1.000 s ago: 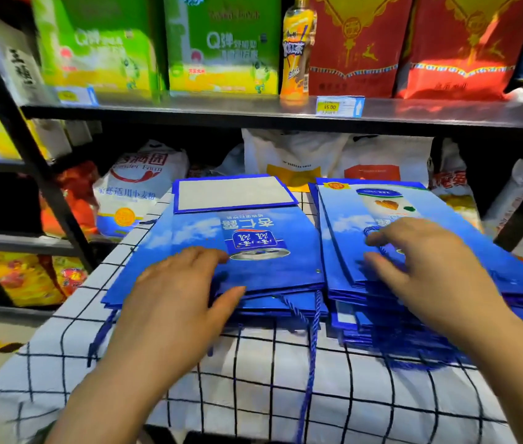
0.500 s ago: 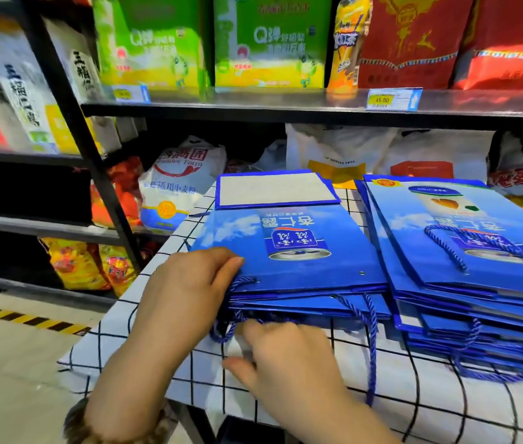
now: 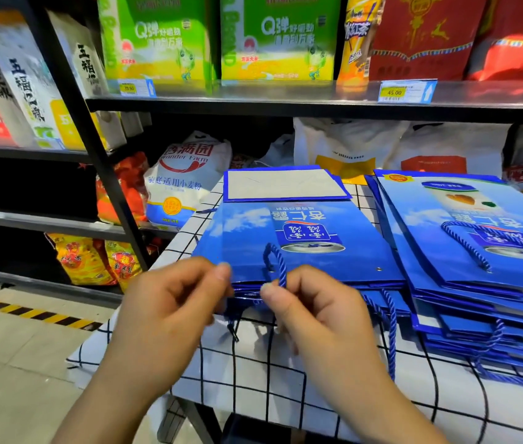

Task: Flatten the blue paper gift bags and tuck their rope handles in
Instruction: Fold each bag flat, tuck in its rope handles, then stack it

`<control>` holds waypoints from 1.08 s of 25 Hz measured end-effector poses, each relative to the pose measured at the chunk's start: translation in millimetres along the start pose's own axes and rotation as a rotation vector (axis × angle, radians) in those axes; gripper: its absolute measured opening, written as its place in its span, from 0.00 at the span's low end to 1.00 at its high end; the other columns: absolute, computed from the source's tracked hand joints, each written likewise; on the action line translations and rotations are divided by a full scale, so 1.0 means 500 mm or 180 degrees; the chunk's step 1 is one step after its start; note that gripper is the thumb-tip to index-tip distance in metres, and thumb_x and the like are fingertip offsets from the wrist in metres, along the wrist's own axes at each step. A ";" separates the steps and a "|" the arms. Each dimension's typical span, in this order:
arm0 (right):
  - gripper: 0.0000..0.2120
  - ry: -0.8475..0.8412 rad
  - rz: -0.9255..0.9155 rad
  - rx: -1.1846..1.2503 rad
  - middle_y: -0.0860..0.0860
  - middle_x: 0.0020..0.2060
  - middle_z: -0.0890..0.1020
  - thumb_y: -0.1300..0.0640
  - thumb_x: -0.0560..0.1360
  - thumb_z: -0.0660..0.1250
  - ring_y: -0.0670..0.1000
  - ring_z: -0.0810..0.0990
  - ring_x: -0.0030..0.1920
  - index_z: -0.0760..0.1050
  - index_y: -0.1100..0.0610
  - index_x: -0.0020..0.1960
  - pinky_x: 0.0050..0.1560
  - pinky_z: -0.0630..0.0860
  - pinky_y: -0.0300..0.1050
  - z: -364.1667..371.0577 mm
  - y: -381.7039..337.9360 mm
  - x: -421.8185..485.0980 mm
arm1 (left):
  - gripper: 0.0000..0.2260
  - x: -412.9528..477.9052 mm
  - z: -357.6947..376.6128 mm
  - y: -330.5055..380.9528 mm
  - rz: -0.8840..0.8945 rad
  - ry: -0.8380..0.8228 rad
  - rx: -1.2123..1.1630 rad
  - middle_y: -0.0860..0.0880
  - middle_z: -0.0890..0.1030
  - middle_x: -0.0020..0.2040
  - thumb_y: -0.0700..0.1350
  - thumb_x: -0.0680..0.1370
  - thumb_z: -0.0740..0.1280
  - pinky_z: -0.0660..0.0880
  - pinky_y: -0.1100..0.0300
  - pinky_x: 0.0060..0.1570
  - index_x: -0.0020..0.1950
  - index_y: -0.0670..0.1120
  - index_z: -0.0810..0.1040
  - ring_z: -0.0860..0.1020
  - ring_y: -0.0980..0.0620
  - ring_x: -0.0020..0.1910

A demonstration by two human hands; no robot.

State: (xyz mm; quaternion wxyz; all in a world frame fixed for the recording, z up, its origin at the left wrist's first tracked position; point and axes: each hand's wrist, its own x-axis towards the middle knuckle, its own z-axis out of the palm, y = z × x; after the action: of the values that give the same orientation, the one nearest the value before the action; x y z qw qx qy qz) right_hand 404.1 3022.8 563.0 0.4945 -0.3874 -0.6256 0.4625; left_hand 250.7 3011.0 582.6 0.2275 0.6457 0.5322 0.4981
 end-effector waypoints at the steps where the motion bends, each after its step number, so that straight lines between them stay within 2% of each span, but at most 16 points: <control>1: 0.12 -0.0023 0.0024 0.0219 0.47 0.22 0.69 0.45 0.63 0.68 0.44 0.65 0.23 0.71 0.52 0.29 0.25 0.65 0.35 -0.004 -0.014 0.001 | 0.13 -0.007 0.007 0.004 -0.0041 -0.0380 0.0109 0.53 0.79 0.30 0.60 0.66 0.60 0.70 0.68 0.28 0.39 0.55 0.80 0.74 0.56 0.28; 3: 0.13 -0.0047 -0.0013 0.0650 0.49 0.20 0.69 0.50 0.64 0.70 0.44 0.65 0.20 0.72 0.57 0.30 0.23 0.64 0.33 -0.007 -0.039 0.008 | 0.08 -0.014 0.028 0.000 0.0102 -0.0919 0.0573 0.57 0.77 0.33 0.60 0.66 0.60 0.66 0.71 0.28 0.40 0.63 0.77 0.73 0.59 0.29; 4: 0.13 -0.0034 0.0020 0.0851 0.50 0.19 0.69 0.53 0.64 0.70 0.44 0.65 0.19 0.72 0.62 0.31 0.21 0.64 0.33 -0.011 -0.048 0.012 | 0.08 -0.014 0.038 -0.004 0.0207 -0.0996 0.0808 0.57 0.76 0.34 0.60 0.66 0.59 0.65 0.70 0.29 0.38 0.62 0.75 0.72 0.59 0.30; 5: 0.13 -0.0020 0.0043 0.0945 0.51 0.19 0.70 0.55 0.65 0.68 0.45 0.65 0.18 0.71 0.65 0.33 0.20 0.64 0.32 -0.018 -0.052 0.016 | 0.11 -0.013 0.047 -0.006 0.0281 -0.0944 0.0926 0.55 0.76 0.35 0.61 0.66 0.58 0.65 0.67 0.29 0.37 0.57 0.76 0.72 0.59 0.30; 6: 0.12 -0.0002 0.0064 0.0923 0.51 0.20 0.71 0.54 0.66 0.66 0.45 0.65 0.18 0.73 0.65 0.35 0.20 0.64 0.32 -0.028 -0.056 0.019 | 0.15 -0.012 0.057 -0.002 0.0196 -0.0811 0.0797 0.53 0.77 0.34 0.61 0.66 0.60 0.66 0.65 0.29 0.37 0.51 0.77 0.73 0.58 0.29; 7: 0.12 0.0010 0.0096 0.0821 0.51 0.21 0.72 0.53 0.66 0.64 0.46 0.65 0.19 0.76 0.62 0.37 0.20 0.64 0.32 -0.041 -0.056 0.022 | 0.16 -0.009 0.062 0.007 -0.0060 -0.0680 0.0346 0.50 0.77 0.31 0.59 0.68 0.64 0.68 0.65 0.27 0.35 0.47 0.77 0.72 0.57 0.26; 8: 0.11 0.0023 0.0155 0.0693 0.51 0.22 0.73 0.52 0.67 0.63 0.46 0.66 0.19 0.79 0.59 0.38 0.21 0.64 0.32 -0.057 -0.052 0.021 | 0.14 -0.001 0.065 0.018 -0.0370 -0.0564 -0.0236 0.49 0.77 0.27 0.53 0.71 0.68 0.69 0.66 0.25 0.33 0.44 0.79 0.71 0.58 0.22; 10: 0.12 -0.0117 0.0274 0.0319 0.50 0.23 0.74 0.51 0.67 0.62 0.45 0.67 0.21 0.81 0.56 0.38 0.22 0.64 0.31 -0.087 -0.037 0.009 | 0.12 0.017 0.070 0.044 -0.0735 -0.0443 -0.0947 0.48 0.77 0.24 0.42 0.73 0.68 0.68 0.69 0.22 0.30 0.43 0.80 0.70 0.57 0.19; 13: 0.09 -0.0499 0.0499 -0.0174 0.48 0.26 0.78 0.52 0.66 0.63 0.43 0.71 0.24 0.82 0.53 0.36 0.25 0.65 0.29 -0.115 -0.025 -0.018 | 0.11 0.042 0.091 0.061 -0.0695 -0.0482 -0.1175 0.48 0.77 0.24 0.40 0.74 0.66 0.68 0.69 0.22 0.31 0.43 0.79 0.70 0.56 0.19; 16: 0.03 -0.0603 0.0704 -0.0215 0.50 0.27 0.79 0.58 0.68 0.71 0.46 0.72 0.24 0.81 0.54 0.36 0.25 0.66 0.30 -0.135 -0.025 -0.029 | 0.11 0.061 0.112 0.083 -0.0644 -0.0629 -0.1293 0.49 0.77 0.25 0.42 0.74 0.65 0.68 0.68 0.23 0.32 0.45 0.80 0.70 0.56 0.19; 18: 0.05 -0.0498 0.0772 -0.0440 0.49 0.26 0.76 0.63 0.68 0.72 0.48 0.72 0.24 0.81 0.54 0.38 0.25 0.66 0.31 -0.148 -0.020 -0.031 | 0.11 0.070 0.124 0.094 -0.0639 -0.0736 -0.1488 0.49 0.77 0.24 0.43 0.74 0.64 0.67 0.68 0.22 0.33 0.44 0.79 0.70 0.56 0.19; 21: 0.01 -0.0204 0.0648 -0.0897 0.50 0.23 0.75 0.63 0.68 0.71 0.46 0.72 0.22 0.80 0.58 0.38 0.25 0.65 0.31 -0.163 -0.023 -0.030 | 0.10 0.083 0.134 0.100 -0.0582 -0.0840 -0.1674 0.50 0.77 0.25 0.43 0.74 0.64 0.67 0.68 0.22 0.34 0.44 0.79 0.70 0.56 0.20; 23: 0.05 -0.0115 0.0450 -0.1180 0.52 0.27 0.77 0.63 0.67 0.72 0.44 0.72 0.24 0.81 0.53 0.36 0.26 0.67 0.31 -0.173 -0.041 -0.026 | 0.10 0.096 0.137 0.100 -0.0528 -0.0796 -0.1748 0.50 0.77 0.25 0.43 0.75 0.63 0.68 0.67 0.23 0.36 0.43 0.79 0.72 0.56 0.21; 25: 0.10 0.0127 0.0370 -0.1215 0.51 0.27 0.80 0.66 0.66 0.72 0.43 0.74 0.24 0.82 0.51 0.35 0.26 0.70 0.32 -0.191 -0.066 -0.012 | 0.08 0.111 0.143 0.096 -0.0451 -0.0743 -0.1698 0.51 0.79 0.29 0.43 0.76 0.63 0.72 0.67 0.28 0.40 0.44 0.79 0.75 0.56 0.26; 27: 0.11 0.0454 0.0348 -0.1068 0.51 0.25 0.81 0.68 0.66 0.71 0.43 0.77 0.23 0.80 0.53 0.36 0.26 0.74 0.32 -0.220 -0.088 0.020 | 0.07 0.122 0.164 0.080 -0.0232 -0.0827 -0.0975 0.51 0.82 0.39 0.46 0.75 0.65 0.74 0.67 0.38 0.47 0.45 0.80 0.79 0.58 0.36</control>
State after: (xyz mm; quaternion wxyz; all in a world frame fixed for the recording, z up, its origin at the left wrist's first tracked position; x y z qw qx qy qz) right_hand 508.5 3041.6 617.2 0.4401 -0.5297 -0.6354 0.3493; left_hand 337.6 3072.9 607.1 0.4076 0.6427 0.4394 0.4772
